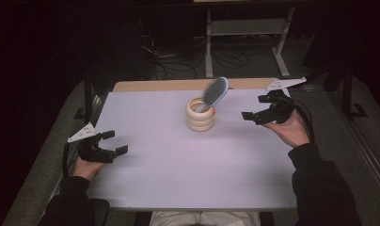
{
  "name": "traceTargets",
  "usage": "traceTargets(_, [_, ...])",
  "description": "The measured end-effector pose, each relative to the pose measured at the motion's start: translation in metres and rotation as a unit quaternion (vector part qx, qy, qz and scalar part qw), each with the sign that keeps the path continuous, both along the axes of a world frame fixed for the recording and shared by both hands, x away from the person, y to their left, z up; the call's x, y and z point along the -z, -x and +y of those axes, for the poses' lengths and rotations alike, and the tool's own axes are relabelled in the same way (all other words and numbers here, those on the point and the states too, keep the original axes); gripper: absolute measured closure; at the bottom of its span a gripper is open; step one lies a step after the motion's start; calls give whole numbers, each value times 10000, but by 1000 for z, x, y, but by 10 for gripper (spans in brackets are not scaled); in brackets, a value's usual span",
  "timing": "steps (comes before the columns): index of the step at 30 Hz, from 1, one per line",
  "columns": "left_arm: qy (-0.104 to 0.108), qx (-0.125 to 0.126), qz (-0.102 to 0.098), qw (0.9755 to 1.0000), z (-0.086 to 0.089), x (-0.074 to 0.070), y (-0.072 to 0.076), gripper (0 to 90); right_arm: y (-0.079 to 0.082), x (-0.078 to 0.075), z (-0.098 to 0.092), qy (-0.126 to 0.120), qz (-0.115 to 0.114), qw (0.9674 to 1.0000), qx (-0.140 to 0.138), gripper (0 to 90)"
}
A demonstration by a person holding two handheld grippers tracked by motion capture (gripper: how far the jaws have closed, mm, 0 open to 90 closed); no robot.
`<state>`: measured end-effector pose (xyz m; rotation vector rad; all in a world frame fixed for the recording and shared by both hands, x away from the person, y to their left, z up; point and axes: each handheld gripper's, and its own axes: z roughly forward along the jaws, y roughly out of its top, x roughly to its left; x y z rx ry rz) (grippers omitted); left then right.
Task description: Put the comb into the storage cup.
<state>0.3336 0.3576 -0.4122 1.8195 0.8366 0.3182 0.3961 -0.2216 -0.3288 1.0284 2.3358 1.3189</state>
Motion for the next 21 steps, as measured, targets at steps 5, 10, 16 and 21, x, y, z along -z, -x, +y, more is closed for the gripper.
traceTargets(5, [7, -20, 11, 10000, 0, 0, 1, 0, 8, 8, -3, 35, 27, 10000, 8, 0])
traceTargets(10, [11, -10, 23, 10000, 1, 1, 4, 0, 15, 17, -12, -52, 83, 9999, 107, 0])
traceTargets(16, [31, -19, -14, 10000, 1, 0, 6, 0, 24, 25, -18, -47, 112, 9998, 153, 0])
traceTargets(21, [28, -22, -30, 10000, 1, 0, 6, 0, 32, 32, -22, -49, 125, 9998, 164, 0])
